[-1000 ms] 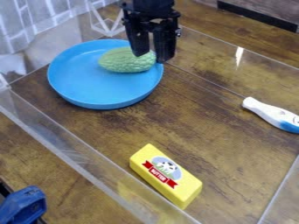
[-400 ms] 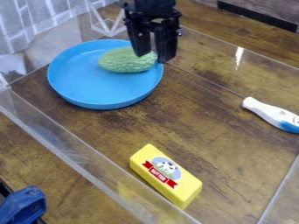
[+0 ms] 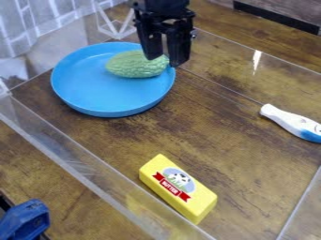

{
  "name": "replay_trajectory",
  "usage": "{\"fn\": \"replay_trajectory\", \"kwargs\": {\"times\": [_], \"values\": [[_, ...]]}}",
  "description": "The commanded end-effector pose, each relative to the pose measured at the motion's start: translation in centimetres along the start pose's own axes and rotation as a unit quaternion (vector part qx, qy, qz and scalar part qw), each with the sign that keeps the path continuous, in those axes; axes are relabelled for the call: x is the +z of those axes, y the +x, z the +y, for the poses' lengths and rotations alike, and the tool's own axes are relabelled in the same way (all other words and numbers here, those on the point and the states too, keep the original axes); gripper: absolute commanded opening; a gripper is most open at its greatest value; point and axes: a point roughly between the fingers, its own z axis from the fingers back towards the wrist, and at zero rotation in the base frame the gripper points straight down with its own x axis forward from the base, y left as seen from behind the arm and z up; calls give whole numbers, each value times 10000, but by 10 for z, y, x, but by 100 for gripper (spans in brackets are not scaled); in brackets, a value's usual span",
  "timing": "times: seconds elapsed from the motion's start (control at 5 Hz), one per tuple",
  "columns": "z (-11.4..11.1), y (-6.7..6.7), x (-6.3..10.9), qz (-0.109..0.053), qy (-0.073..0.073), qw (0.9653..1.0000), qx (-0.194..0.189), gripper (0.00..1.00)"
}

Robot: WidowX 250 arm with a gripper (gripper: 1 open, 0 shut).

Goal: Put the green object in the blue tray

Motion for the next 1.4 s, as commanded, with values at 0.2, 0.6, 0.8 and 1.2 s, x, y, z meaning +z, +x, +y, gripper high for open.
{"fn": "replay_trajectory", "kwargs": {"times": [0.2, 0.6, 0.8, 1.2], "values": [[5, 10, 20, -344, 102, 9994, -8, 100], [7, 9, 19, -336, 97, 9994, 19, 100], [10, 14, 18, -373, 115, 9992, -18, 100], [17, 18, 16, -382, 150, 9992, -30, 100]]}}
